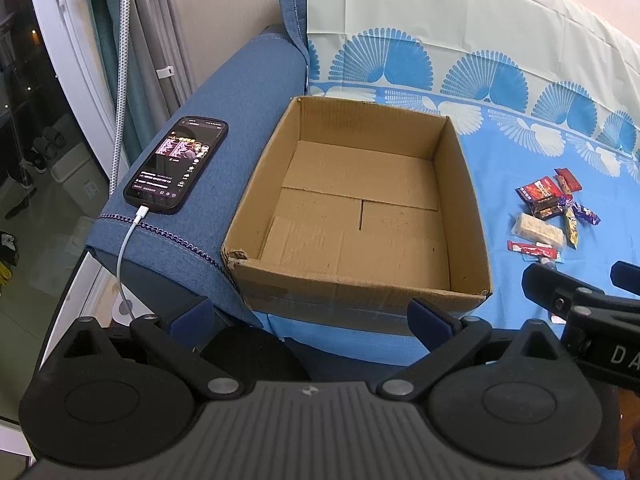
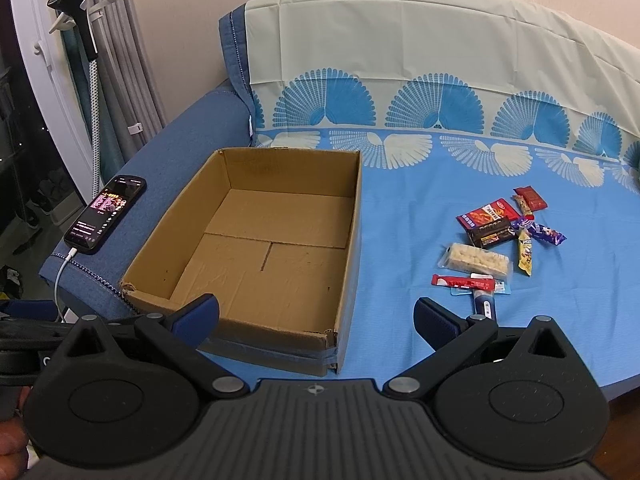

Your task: Organize snacks

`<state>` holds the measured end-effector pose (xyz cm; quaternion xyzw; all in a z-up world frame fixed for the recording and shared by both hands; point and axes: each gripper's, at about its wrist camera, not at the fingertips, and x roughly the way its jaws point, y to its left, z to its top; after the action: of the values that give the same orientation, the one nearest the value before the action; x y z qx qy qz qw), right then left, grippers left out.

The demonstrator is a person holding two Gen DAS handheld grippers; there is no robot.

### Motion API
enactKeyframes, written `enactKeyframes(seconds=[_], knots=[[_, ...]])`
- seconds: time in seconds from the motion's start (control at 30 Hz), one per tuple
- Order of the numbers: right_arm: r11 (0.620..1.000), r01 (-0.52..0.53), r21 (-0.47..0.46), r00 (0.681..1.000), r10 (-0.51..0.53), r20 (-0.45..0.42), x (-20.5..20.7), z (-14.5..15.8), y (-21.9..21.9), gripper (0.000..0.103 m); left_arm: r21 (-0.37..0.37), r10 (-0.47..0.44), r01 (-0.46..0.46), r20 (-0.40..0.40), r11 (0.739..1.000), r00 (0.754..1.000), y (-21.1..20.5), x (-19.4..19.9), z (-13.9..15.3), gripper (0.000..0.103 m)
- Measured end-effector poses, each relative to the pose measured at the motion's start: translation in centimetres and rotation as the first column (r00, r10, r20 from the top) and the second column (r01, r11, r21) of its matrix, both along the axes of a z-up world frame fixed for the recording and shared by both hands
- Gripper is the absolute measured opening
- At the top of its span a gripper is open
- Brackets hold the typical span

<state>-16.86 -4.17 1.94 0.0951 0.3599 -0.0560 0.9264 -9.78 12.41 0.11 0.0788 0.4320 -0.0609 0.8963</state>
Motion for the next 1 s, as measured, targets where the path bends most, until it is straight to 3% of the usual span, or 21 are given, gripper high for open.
enactKeyframes(seconds=[0.43,0.63,0.87,1.0], knots=[[1.0,0.002,0.008,1.0,-0.002,0.007,-0.1,-0.1,-0.3,0.103,-0.002,-0.005,0.005,-0.013,1.0,1.0,-0.3,0.0,-0.1,0.103],[0.998,0.019,0.059,0.998,-0.023,0.066,-0.3,0.5,-1.5,0.103,-0.007,-0.028,0.028,-0.022,1.0,0.999,-0.9,0.2,0.8,0.103],[0.991,0.11,0.075,0.982,-0.12,0.144,-1.0,2.0,-5.1,0.103,0.034,-0.077,0.076,0.012,0.997,0.997,-3.1,0.5,4.6,0.103],[0.977,0.19,0.099,0.968,-0.203,0.144,-1.6,2.7,-8.7,0.103,-0.02,-0.14,0.141,0.021,0.99,0.99,-4.9,0.6,8.6,0.103]])
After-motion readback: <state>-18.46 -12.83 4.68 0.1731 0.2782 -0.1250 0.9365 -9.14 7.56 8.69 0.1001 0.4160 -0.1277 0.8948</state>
